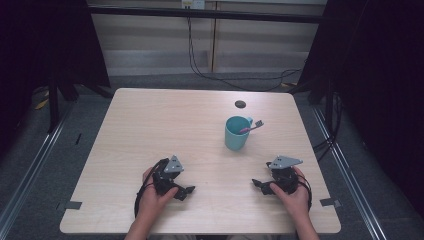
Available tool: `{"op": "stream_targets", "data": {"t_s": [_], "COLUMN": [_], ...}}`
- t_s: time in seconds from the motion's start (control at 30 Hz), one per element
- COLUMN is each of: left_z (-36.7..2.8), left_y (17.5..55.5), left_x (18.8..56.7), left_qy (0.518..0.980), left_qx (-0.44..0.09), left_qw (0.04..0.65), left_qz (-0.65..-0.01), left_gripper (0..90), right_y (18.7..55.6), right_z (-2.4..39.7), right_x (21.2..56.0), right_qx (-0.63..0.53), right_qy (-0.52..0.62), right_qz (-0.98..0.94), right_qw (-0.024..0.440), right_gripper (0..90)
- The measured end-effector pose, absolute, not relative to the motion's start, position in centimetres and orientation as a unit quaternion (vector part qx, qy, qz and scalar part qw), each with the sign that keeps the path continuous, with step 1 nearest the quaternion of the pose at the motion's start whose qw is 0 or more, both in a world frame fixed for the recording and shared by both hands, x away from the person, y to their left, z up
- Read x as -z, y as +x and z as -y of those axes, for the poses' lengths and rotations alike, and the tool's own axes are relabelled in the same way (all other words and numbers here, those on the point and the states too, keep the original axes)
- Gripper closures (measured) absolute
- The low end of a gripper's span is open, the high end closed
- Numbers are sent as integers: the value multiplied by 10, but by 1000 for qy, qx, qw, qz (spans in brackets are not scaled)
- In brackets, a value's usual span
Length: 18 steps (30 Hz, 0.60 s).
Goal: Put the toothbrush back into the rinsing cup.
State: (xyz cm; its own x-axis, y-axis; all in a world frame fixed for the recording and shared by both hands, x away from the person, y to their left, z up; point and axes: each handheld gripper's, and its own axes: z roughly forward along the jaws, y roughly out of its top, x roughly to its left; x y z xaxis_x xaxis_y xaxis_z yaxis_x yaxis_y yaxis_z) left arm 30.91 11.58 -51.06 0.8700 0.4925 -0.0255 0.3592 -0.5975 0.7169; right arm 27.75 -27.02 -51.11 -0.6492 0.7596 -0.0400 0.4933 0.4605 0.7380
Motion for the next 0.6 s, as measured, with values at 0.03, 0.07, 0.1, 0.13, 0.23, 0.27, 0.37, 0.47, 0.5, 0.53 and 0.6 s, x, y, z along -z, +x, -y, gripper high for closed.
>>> {"op": "stream_targets", "data": {"t_s": [0.03,0.07,0.1,0.13,0.23,0.27,0.37,0.47,0.5,0.53,0.6], "left_z": [-116,-116,-116,-116,-116,-116,-116,-116,-116,-116,-116], "left_y": [309,309,309,309,309,309,309,309,309,309,309], "left_x": [511,511,511,511,511,511,511,511,511,511,511], "left_qy": [889,889,890,890,889,889,889,889,889,889,889], "left_qx": [-88,-88,-88,-88,-88,-88,-88,-88,-88,-88,-88], "left_qw": [380,380,379,379,380,380,379,380,380,380,380], "left_qz": [-239,-239,-239,-239,-239,-240,-239,-240,-239,-240,-239], "left_gripper": [63,63,63,64,63,63,63,63,63,63,63], "right_y": [278,278,278,278,279,280,281,281,281,281,281], "right_z": [271,271,271,271,273,274,275,275,275,275,275], "right_x": [511,511,511,511,512,512,512,512,512,512,512], "right_qx": [-359,-359,-359,-359,-359,-359,-359,-359,-359,-359,-360], "right_qy": [373,373,372,373,383,389,397,397,398,398,397], "right_qz": [-835,-835,-835,-835,-833,-832,-829,-829,-829,-829,-829], "right_qw": [187,187,187,186,175,168,160,160,160,160,159], "right_gripper": [135,135,135,135,136,137,131,131,131,131,131]}}
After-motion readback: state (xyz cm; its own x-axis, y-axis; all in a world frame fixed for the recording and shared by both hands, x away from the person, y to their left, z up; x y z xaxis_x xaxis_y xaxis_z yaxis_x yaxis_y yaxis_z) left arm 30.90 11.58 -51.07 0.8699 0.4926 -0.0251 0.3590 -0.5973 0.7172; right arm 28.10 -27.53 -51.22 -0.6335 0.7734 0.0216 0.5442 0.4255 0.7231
